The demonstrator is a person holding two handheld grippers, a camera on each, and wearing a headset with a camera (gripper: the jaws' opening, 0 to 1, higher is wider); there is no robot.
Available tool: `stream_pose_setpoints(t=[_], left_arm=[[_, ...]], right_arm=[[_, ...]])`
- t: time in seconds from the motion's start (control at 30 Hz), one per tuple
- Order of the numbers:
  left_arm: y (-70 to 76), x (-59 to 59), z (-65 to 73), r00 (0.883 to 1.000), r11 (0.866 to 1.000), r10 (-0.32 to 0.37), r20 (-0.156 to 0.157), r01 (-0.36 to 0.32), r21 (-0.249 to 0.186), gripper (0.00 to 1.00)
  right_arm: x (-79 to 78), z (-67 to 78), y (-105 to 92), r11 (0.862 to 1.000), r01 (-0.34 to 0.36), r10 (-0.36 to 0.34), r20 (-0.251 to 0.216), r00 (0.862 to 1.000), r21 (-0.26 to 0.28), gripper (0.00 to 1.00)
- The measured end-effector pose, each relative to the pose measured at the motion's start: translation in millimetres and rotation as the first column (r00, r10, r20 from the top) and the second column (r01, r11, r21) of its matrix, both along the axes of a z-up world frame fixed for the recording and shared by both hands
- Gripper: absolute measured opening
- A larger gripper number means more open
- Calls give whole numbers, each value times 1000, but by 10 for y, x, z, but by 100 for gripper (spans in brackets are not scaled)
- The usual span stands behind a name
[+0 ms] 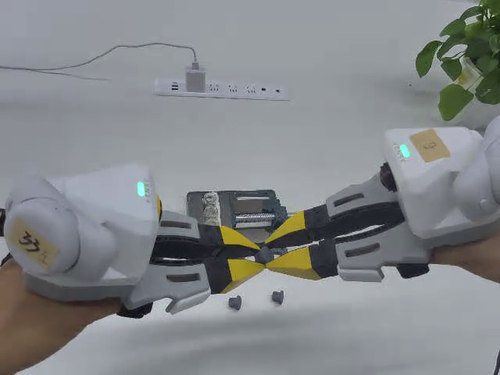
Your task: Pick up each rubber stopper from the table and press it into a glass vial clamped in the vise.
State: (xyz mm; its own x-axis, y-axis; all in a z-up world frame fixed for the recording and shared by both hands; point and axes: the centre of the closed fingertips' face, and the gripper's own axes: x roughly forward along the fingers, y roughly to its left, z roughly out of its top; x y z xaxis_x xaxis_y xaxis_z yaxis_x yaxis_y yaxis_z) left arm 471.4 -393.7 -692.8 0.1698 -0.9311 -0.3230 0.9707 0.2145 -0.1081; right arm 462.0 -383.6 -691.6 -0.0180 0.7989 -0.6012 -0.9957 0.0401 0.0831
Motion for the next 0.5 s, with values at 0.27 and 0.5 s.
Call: stream_pose_setpoints(t=[0.27,0.5], left_arm=[[21,11,-6,1000,1000,-5,2,5,-1,4],[42,24,6,1000,1000,12,9,-12,-15,5]], right_arm=[[13,-7,14,1000,-7,7,1,1000,-12,6],[33,-2,29,1000,-6,6,-1,1000,-23,6]])
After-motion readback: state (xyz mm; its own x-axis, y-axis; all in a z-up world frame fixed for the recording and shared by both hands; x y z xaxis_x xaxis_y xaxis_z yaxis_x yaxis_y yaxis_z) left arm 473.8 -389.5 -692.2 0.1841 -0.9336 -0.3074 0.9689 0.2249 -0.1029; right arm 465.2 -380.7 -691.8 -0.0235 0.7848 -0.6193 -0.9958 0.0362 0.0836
